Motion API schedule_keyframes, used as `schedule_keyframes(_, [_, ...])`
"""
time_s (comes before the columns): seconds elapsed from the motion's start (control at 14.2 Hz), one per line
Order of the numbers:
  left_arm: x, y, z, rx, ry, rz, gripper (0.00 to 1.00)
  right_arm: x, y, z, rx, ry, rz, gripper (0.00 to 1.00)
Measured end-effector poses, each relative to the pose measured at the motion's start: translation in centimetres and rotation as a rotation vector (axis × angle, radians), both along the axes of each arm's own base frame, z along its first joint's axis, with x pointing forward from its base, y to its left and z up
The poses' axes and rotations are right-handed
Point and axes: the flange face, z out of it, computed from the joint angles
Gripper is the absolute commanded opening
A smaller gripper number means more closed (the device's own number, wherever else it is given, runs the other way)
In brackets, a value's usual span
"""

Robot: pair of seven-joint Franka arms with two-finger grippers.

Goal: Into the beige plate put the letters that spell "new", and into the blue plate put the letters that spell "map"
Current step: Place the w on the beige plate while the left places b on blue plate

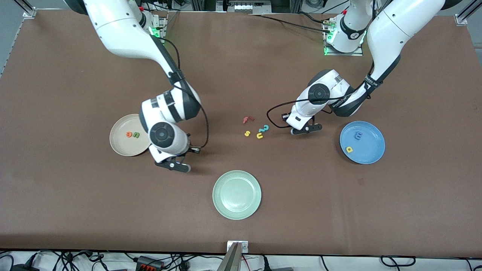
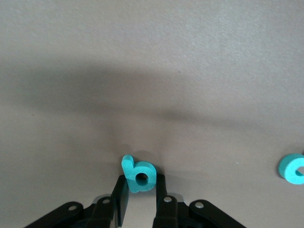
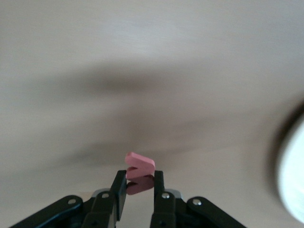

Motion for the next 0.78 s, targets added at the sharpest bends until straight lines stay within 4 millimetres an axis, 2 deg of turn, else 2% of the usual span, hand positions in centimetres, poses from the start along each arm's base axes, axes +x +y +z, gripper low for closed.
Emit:
schedule_keyframes(0.28, [1.0,1.4,0.5,0.085,0.03,-0.008,0.22,-2.2,-8.5,-0.5,-0.001,0.096,0.058,0.18])
schedule_keyframes(0.42, [2.5,3.1,2.3,0.163,0.047,-0.047,0.22,-3.5,-12.8,-0.3,0.016,0.134,0.077,0.18])
schedule_keyframes(0.56, [5.3,6.5,5.0,0.213,0.071,-0.123,0.22,-4.8,-15.8,-0.3,0.033,0.165,0.093,0.18])
schedule_keyframes(0.78, [9.7,13.9,8.6,0.216,0.116,-0.229,0.22,-6.3,-17.2,-1.3,0.038,0.201,0.101,0.18])
